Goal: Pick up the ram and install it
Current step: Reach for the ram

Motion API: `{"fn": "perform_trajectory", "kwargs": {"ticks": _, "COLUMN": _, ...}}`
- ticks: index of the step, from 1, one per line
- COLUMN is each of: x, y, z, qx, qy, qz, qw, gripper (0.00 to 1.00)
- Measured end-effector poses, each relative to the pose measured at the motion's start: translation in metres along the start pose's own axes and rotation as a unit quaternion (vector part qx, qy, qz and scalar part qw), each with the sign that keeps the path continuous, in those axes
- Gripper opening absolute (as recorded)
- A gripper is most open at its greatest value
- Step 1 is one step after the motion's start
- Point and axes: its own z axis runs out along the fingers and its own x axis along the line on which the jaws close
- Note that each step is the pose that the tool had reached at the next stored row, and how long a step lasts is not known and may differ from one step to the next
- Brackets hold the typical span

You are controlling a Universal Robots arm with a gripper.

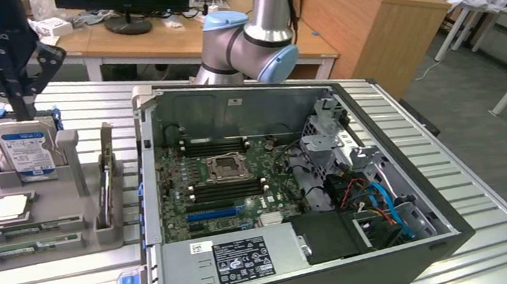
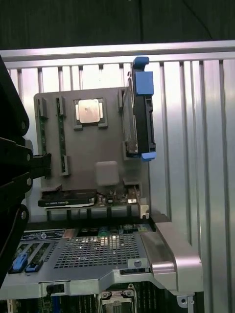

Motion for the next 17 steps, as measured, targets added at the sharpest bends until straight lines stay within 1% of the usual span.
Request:
{"fn": "perform_trajectory", "kwargs": {"ticks": 10, "x": 0.02, "y": -0.0015, "z": -0.0003, "qx": 0.0001, "qy": 0.0011, "qz": 0.0, "qw": 1.0, "gripper": 0.11}}
{"fn": "perform_trajectory", "kwargs": {"ticks": 17, "x": 0.022, "y": -0.0016, "z": -0.0004, "qx": 0.0001, "qy": 0.0012, "qz": 0.0, "qw": 1.0, "gripper": 0.11}}
